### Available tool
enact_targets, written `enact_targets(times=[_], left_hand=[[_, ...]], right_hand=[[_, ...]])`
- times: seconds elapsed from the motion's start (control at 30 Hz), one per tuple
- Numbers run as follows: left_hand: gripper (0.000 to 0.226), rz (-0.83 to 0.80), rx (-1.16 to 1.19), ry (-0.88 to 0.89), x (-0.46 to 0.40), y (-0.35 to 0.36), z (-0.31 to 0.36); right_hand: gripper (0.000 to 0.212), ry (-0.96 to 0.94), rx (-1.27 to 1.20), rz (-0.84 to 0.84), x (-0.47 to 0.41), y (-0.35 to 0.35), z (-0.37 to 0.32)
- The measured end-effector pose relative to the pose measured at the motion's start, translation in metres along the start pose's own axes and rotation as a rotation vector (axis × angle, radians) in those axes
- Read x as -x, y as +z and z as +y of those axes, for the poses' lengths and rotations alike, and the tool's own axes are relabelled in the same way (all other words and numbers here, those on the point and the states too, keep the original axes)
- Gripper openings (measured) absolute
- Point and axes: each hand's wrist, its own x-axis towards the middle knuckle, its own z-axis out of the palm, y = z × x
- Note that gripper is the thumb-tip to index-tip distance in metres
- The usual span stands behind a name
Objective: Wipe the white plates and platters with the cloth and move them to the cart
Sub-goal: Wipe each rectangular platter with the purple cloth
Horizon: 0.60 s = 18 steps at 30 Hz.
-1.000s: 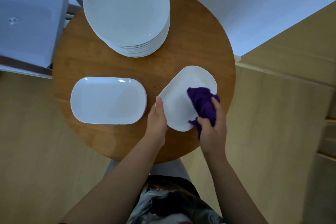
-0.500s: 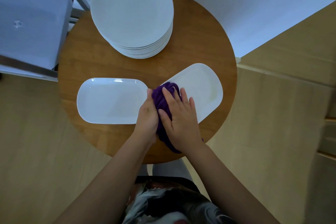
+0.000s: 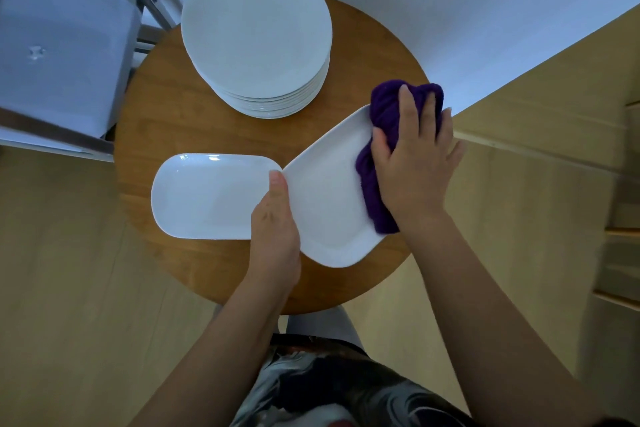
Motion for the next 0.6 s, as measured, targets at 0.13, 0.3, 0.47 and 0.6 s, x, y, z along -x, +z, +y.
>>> enact_targets(times=[0.13, 0.3, 0.47, 0.6], left_hand=[[0.036, 0.02, 0.01, -0.033, -0.004, 0.007, 0.01], [0.034, 0.047, 0.003, -0.035, -0.01, 0.015, 0.016], [0.034, 0.019, 0.052, -0.097, -0.008, 0.018, 0.01], [0.045, -0.042, -0.054, -0.087, -0.013, 0.016, 0.015]], right_hand=[[0.058, 0.081, 0.02, 0.026, 0.015, -0.005, 0.009], [0.059, 0.28, -0.076, -0.049, 0.058, 0.0, 0.0], [0.054, 0.112, -0.096, -0.053, 0.088, 0.002, -0.028], [0.048, -0.115, -0.267, -0.076, 0.104, 0.0, -0.047]])
